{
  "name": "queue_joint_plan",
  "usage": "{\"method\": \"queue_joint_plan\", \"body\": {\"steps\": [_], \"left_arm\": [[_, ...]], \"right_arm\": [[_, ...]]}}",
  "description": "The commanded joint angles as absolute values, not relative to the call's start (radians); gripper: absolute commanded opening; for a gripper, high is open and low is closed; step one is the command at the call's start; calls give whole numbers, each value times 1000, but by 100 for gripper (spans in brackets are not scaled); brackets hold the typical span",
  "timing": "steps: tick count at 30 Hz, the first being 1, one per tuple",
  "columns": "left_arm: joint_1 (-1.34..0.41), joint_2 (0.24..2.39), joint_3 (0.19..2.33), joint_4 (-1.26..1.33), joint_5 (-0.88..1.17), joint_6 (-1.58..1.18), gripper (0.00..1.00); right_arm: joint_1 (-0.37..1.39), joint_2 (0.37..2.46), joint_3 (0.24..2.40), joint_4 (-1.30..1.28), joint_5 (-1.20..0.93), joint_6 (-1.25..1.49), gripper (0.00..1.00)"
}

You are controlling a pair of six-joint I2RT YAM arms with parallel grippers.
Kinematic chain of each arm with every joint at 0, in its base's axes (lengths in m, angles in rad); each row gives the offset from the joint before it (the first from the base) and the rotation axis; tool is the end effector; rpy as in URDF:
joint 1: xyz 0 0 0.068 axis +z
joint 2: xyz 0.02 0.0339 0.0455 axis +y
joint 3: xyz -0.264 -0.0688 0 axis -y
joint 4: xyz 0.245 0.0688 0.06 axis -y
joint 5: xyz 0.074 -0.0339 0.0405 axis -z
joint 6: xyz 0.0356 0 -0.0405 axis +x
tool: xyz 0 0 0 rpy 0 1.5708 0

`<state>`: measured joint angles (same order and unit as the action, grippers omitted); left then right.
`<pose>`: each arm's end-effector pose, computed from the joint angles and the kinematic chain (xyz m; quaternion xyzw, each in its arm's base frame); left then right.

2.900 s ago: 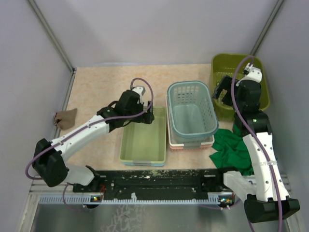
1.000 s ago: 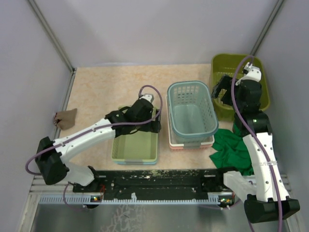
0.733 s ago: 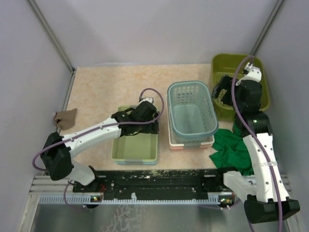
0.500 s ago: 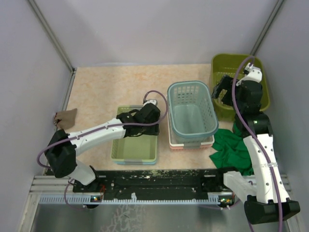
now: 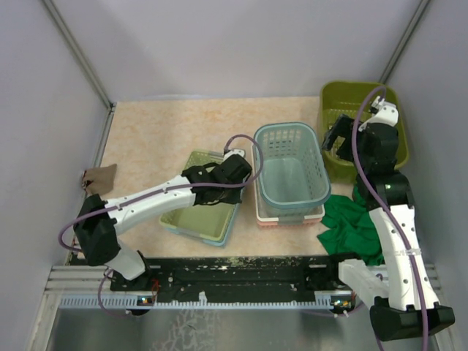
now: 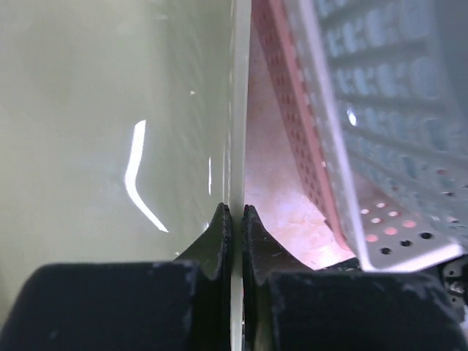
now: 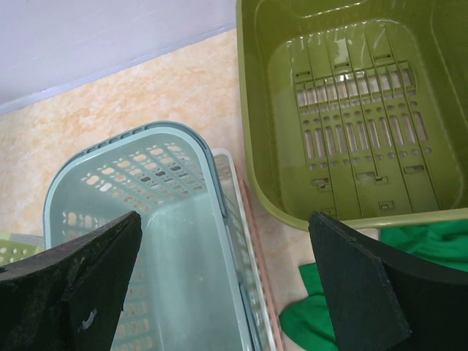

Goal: Turn the large container upside down

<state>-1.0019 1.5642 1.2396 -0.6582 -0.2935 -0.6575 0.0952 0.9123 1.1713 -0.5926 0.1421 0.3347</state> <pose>0.1862 -0.2721 0.2663 0.1205 0.9401 -0.1170 0.2968 0.1828 0.0124 0.4073 0.1380 0.8019 0.0669 0.5775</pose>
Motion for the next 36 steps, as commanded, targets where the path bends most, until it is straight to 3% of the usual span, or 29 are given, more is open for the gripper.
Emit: {"method": "queue_joint_plan", "body": {"steps": [1, 7, 18, 24, 29, 36], "left_arm": [[-1014, 1533, 1369, -765, -328, -641, 0], [-1014, 1493, 1538, -950, -314, -625, 0], [-928, 1445, 1733, -1003, -242, -585, 0], [-691, 1407, 1774, -862, -19, -505, 0], [-495, 1496, 1917, -786, 181, -456, 0], [-171, 1689, 1964, -436, 714, -620, 0]], "right_arm": [[94, 887, 1172, -556, 164, 313, 97], [94, 889, 1158, -530, 147, 314, 97], [94, 889, 1161, -518, 142, 315, 97], [94, 857, 1167, -545, 170, 297, 97], [93, 841, 1185, -564, 167, 296, 97], [93, 843, 1189, -581, 143, 311, 97]]}}
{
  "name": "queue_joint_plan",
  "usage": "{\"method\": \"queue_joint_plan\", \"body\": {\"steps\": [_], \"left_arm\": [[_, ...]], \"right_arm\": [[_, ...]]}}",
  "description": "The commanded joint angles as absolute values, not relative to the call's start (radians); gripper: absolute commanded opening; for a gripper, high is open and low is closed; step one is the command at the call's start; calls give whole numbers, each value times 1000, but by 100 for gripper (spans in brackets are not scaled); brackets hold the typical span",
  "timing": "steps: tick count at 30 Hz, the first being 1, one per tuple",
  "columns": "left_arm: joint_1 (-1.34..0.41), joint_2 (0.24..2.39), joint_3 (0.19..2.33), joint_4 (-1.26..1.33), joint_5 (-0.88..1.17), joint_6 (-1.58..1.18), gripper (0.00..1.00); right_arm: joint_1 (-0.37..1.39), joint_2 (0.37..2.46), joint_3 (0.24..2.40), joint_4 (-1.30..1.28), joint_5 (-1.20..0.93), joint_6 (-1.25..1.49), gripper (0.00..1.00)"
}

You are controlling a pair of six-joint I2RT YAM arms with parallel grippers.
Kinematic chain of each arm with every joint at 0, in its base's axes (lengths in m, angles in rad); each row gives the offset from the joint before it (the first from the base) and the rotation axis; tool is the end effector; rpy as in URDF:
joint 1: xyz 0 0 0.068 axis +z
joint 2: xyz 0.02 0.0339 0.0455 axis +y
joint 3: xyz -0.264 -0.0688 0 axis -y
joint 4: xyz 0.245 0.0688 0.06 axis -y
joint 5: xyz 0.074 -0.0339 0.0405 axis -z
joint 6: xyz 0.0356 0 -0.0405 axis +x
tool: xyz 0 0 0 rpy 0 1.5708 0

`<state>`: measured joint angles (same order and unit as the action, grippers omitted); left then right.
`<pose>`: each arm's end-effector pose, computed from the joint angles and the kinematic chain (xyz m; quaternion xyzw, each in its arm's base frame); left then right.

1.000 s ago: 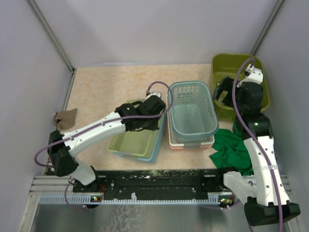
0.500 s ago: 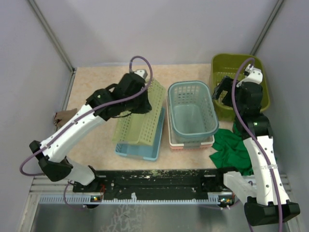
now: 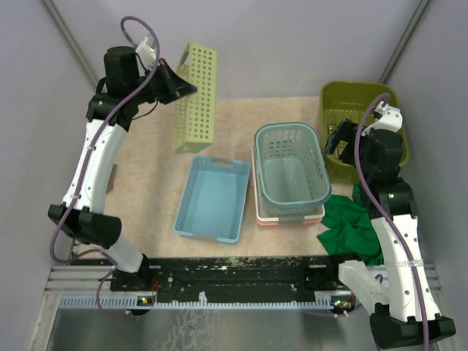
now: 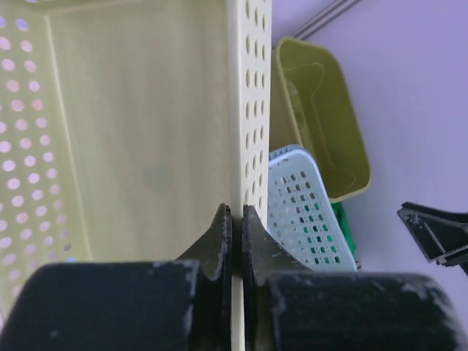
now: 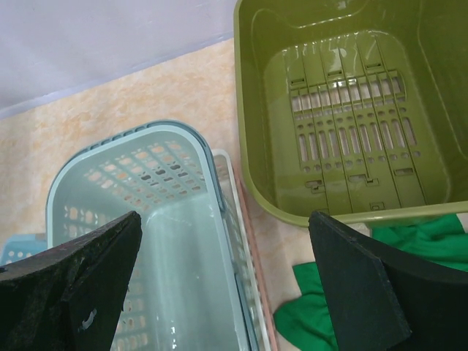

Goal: Turn the large container upside down

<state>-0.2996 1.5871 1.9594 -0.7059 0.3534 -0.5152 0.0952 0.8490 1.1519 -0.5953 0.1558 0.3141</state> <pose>0.3137 -0.1098 0.4873 0.0151 0.8083 -0.3577 0.4674 0.1658 0.0103 0.4105 0.1335 0.7903 0.0597 0.5950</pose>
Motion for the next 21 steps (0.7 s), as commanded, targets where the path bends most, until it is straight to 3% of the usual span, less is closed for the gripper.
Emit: {"method": "queue_joint_plan", "body": {"steps": [1, 7, 13, 21], "left_arm": [[-142, 1716, 1953, -365, 765, -662, 0], [-12, 1858, 1863, 8, 968, -898, 0], [77, 1952, 1644, 528, 1099, -1265, 0], [153, 2045, 1512, 766, 1149, -1443, 0]], "right_arm": [[93, 847, 1190, -585, 142, 314, 97], [94, 868, 1192, -593, 123, 343, 97], [93, 922, 1213, -594, 119, 356, 96], [94, 974, 1245, -585, 125, 355, 96]]}}
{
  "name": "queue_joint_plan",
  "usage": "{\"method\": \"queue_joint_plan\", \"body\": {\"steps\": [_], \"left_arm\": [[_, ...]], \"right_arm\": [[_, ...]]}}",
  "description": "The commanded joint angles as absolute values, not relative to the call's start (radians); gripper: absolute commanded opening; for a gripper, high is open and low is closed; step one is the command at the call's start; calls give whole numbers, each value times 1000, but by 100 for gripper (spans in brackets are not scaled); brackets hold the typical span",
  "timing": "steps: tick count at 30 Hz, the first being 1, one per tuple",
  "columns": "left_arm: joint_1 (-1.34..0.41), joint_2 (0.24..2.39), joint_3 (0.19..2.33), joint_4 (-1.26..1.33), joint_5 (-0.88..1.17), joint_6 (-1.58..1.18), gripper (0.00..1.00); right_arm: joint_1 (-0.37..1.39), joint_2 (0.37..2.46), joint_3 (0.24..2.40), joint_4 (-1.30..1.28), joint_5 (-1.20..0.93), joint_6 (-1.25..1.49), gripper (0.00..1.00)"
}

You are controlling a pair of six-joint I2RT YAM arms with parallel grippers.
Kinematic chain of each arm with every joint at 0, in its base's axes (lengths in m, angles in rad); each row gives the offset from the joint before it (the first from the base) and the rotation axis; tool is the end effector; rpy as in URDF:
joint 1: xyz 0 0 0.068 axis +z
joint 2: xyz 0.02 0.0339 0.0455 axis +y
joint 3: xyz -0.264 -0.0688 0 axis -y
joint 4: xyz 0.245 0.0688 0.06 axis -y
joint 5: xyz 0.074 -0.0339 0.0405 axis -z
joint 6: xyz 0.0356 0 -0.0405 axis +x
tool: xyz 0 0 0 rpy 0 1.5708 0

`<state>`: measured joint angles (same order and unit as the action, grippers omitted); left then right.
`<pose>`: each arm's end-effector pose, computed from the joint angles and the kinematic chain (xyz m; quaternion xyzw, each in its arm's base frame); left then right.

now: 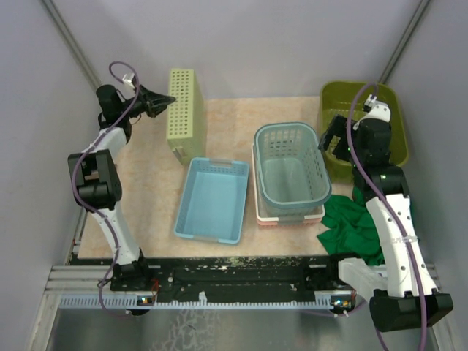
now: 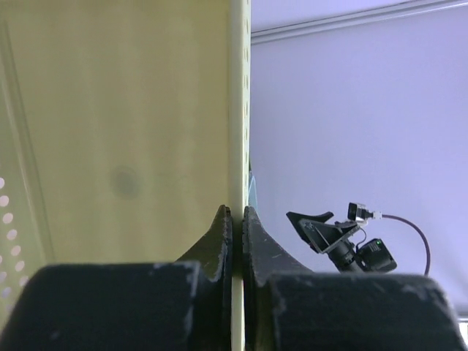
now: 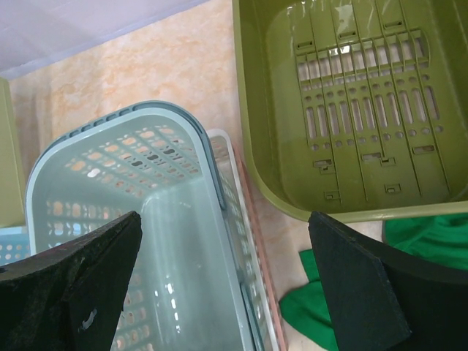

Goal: Turn the large container upside down

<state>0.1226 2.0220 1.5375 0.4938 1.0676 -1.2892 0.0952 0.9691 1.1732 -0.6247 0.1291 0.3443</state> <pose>0.4713 0.0267 0.2909 -0.1180 0.6956 -0.6357 0.3132 0.1976 0.0143 0.3949 0.1388 0.8265 0.0655 0.5415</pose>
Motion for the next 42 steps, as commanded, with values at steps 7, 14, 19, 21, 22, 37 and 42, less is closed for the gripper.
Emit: {"method": "queue_joint_plan", "body": {"steps": [7, 14, 19, 21, 22, 37, 42], "left_arm": [[216, 2181, 1507, 851, 1220, -1528, 0], [291, 2221, 1461, 791, 1250, -1455, 0], [355, 2198, 1473, 407, 1218, -1137, 8], [376, 2197, 1513, 216, 1178, -957, 20], [384, 2199, 1540, 123, 1153, -877, 29], [411, 2114, 1840, -610, 489, -386, 100], [378, 2018, 1851, -654, 282, -337, 100]], "right_arm": [[93, 978, 1245, -588, 118, 364, 96], [93, 960, 1246, -609, 127, 366, 96], [94, 964, 1256, -612, 117, 374, 96], [94, 968, 1263, -613, 112, 376, 96], [94, 969, 1266, -615, 111, 376, 96], [94, 954, 1253, -629, 104, 384, 96], [94, 949, 1248, -630, 103, 381, 96]]}}
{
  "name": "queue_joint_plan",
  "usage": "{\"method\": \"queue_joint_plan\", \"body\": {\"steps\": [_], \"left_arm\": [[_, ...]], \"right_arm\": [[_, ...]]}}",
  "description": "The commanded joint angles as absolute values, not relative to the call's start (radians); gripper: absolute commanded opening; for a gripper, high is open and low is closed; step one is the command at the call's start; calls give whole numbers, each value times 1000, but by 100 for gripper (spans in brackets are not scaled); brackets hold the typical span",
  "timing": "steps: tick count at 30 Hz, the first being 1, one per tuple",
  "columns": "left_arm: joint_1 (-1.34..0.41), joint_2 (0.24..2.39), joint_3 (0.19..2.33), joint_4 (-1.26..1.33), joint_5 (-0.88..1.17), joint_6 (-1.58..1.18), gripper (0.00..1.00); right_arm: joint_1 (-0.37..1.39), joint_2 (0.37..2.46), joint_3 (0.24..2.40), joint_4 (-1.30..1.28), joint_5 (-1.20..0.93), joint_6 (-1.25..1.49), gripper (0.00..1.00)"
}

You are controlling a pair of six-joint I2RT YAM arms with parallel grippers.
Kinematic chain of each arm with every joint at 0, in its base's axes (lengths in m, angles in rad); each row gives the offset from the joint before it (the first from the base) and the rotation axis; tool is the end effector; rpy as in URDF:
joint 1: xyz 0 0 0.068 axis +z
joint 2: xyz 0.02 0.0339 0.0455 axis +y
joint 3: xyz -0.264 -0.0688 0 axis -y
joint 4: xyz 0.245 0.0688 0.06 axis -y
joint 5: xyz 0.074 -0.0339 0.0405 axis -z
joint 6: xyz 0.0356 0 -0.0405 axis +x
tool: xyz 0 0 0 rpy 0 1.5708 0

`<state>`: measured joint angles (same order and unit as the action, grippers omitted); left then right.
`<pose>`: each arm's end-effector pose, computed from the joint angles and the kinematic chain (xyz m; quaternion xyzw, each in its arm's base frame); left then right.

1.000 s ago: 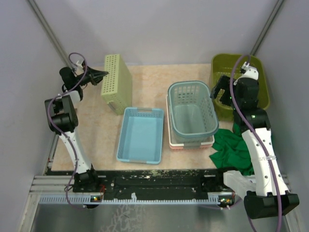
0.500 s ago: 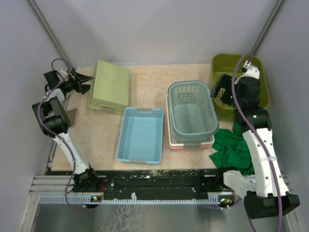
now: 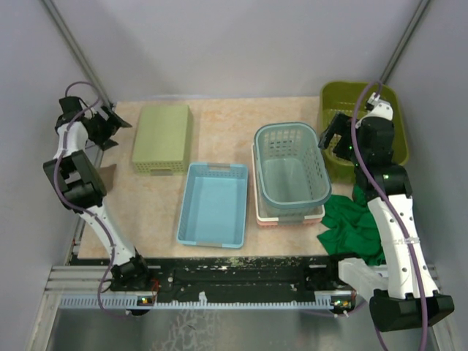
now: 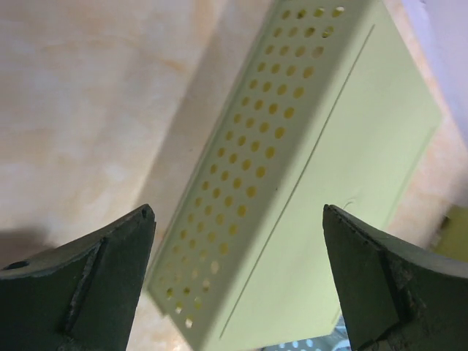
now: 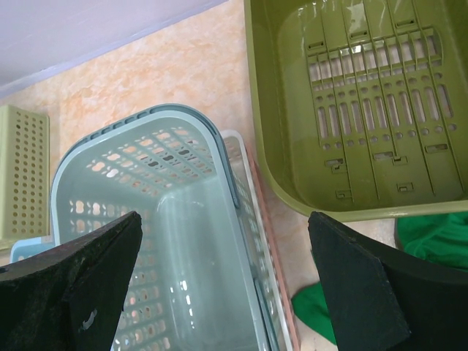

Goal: Turn the large container upside down

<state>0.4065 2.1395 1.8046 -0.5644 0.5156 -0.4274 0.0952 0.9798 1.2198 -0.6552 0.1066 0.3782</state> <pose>0.4465 0.1731 0.2299 -0.2929 0.8688 -0.2440 0.3161 0.1962 0.0149 0.4051 0.1468 0.8240 0.0845 0.5407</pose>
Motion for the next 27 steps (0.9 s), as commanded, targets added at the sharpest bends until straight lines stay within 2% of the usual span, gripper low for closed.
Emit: {"method": "queue_joint_plan", "body": {"steps": [1, 4, 8, 14, 19, 27], "left_arm": [[349, 1992, 1854, -658, 233, -317, 100], [209, 1911, 1852, -658, 78, -253, 100], [-45, 1893, 1854, -666, -7, -199, 99], [-237, 1997, 1865, -670, 50, -200, 98], [-281, 2086, 1868, -676, 83, -194, 98], [-219, 2172, 1896, -704, -36, -155, 99]], "right_arm": [[94, 947, 1246, -630, 104, 380, 96], [94, 944, 1240, -629, 102, 382, 96], [93, 940, 1230, -625, 91, 394, 96], [94, 917, 1228, -647, 95, 396, 96], [94, 898, 1229, -664, 109, 396, 96], [94, 881, 1228, -684, 122, 397, 96]]}}
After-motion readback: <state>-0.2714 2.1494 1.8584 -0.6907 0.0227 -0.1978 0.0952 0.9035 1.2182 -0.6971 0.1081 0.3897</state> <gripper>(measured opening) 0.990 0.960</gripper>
